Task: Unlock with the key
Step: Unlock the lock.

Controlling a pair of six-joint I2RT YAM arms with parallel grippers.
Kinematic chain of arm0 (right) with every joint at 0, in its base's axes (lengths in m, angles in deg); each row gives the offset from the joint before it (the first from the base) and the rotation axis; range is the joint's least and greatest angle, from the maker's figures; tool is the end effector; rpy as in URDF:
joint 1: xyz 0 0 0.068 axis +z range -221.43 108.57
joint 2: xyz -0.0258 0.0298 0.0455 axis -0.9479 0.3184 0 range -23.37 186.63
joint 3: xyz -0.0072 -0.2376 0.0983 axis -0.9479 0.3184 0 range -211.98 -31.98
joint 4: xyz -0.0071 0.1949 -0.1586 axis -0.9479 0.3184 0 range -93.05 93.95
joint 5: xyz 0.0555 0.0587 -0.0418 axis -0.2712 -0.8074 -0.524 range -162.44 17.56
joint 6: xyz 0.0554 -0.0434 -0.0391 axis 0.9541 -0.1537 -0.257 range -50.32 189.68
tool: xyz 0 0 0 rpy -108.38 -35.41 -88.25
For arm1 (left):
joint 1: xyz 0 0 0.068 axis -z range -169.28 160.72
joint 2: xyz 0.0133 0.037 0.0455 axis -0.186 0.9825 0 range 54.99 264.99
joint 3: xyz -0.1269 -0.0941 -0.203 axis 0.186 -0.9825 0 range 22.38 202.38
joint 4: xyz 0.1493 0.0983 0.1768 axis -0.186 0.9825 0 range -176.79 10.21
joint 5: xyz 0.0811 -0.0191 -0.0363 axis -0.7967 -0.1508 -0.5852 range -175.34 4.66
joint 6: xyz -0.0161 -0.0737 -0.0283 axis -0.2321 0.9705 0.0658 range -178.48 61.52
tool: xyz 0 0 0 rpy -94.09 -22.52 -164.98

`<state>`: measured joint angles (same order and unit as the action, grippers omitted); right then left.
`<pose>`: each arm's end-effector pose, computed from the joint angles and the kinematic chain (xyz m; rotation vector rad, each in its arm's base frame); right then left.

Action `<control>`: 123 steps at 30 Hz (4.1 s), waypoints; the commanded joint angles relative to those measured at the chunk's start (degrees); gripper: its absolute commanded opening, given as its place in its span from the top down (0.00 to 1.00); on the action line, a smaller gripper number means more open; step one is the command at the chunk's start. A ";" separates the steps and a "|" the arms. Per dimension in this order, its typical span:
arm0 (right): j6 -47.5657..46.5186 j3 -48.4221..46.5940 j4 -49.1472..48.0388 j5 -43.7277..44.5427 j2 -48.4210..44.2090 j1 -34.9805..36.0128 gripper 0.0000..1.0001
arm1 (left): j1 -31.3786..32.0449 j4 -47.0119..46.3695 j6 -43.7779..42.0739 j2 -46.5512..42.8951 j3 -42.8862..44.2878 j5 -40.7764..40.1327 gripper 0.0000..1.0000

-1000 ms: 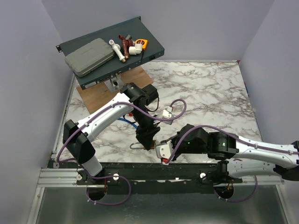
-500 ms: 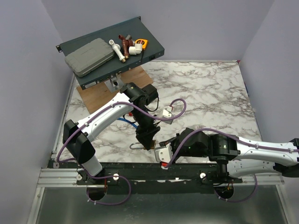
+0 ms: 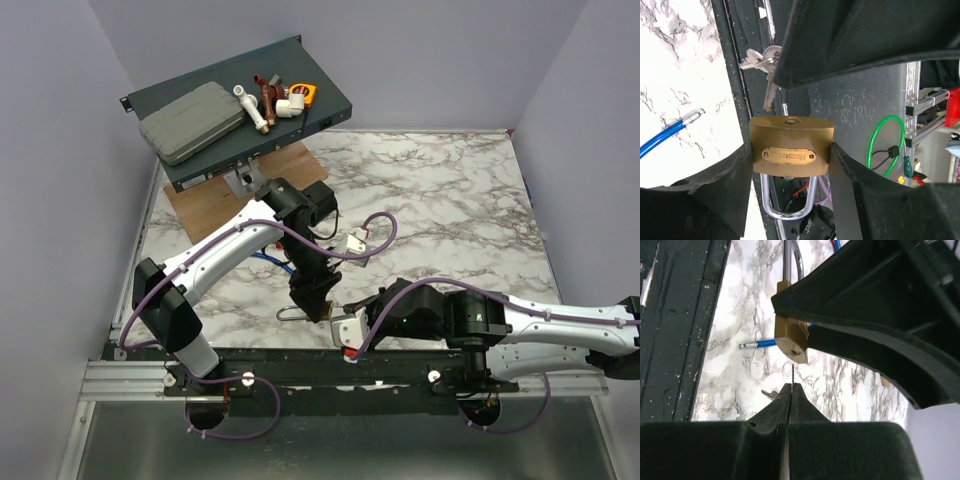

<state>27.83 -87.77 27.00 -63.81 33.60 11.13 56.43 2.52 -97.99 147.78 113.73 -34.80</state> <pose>0.0418 0.2391 0.3024 -1.8319 1.0675 0.2652 0.1473 -0.2281 0.2969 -1.8822 -2.0590 1.3141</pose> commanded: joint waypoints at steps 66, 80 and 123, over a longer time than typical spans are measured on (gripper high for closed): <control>-1.88 9.35 -12.99 -4.13 -8.40 0.47 0.99 | 0.90 3.64 -2.33 -2.86 0.30 1.40 1.00; -2.37 9.39 -13.05 -4.92 -7.98 0.49 0.99 | 0.91 3.66 -2.28 -2.71 0.73 1.22 1.00; -1.64 11.00 -12.41 -5.27 -8.72 0.49 0.99 | 2.01 3.67 -2.57 -3.09 1.27 0.07 1.00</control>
<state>25.71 -77.49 15.08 -68.29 25.73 11.13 58.12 2.46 -100.04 146.91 113.53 -36.31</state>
